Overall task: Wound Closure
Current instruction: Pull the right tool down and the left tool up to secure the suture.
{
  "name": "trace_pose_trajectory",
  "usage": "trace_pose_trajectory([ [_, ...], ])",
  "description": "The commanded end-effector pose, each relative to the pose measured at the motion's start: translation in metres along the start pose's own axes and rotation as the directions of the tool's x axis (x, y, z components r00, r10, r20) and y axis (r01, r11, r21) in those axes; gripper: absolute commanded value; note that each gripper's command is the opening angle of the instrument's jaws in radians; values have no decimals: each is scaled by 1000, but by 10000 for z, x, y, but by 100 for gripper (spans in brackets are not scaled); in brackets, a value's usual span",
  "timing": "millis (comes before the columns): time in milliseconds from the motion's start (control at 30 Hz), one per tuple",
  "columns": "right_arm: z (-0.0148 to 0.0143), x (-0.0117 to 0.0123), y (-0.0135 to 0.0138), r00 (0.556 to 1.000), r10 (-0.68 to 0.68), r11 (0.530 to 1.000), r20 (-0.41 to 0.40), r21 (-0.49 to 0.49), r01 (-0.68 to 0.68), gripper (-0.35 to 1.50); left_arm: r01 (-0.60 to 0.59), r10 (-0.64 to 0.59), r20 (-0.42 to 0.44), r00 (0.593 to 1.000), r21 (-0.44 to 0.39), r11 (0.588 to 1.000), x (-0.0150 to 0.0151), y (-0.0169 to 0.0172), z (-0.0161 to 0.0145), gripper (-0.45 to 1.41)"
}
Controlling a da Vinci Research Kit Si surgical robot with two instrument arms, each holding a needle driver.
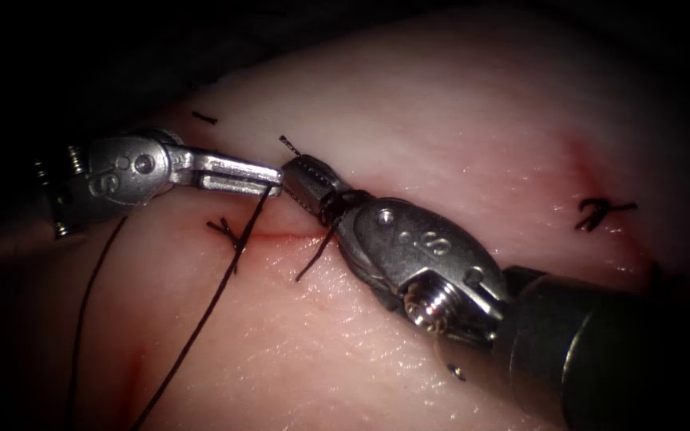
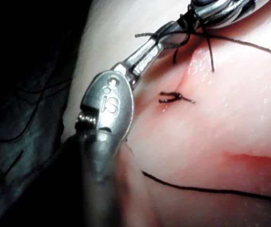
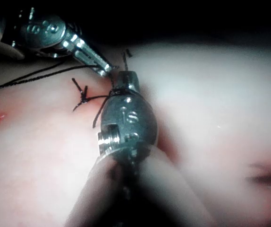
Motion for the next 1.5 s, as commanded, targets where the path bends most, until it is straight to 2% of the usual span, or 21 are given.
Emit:
trace_pose_trajectory([
  [33, 6, 4, -13, 1000, 2, 1000, -7, 7, -2, -35, 2, -2, 7, 1000, 8, 1000, -8, -19, 0, -45],
  [233, -6, -4, -24, 1000, -2, 1000, -25, 13, 2, -35, 37, -38, 34, 999, 34, 999, -29, -57, -12, -45],
  [433, -25, -18, -40, 1000, -18, 1000, -22, 7, 18, -35, 64, -67, 37, 997, 56, 996, -51, -91, -6, -45],
  [567, -33, -31, -45, 998, 19, 1000, 59, -21, -17, -35, 72, -74, 31, 997, 60, 996, -56, -101, 0, -45],
  [733, -40, -45, -41, 994, 43, 998, 97, -40, -39, -35, 82, -84, 26, 996, 67, 994, -60, -118, 0, -45],
  [1067, -50, -47, -47, 981, 117, 993, 155, -12, -116, -35, 91, -93, 26, 995, 77, 993, -78, -152, -9, -45],
  [1267, -48, -52, -45, 933, 255, 962, 256, 28, -270, -35, 90, -92, 20, 996, 76, 993, -86, -162, -15, -45],
  [1500, -51, -66, -50, 936, 249, 964, 249, 28, -264, -35, 87, -89, 16, 996, 81, 993, -96, -173, -19, -45],
])
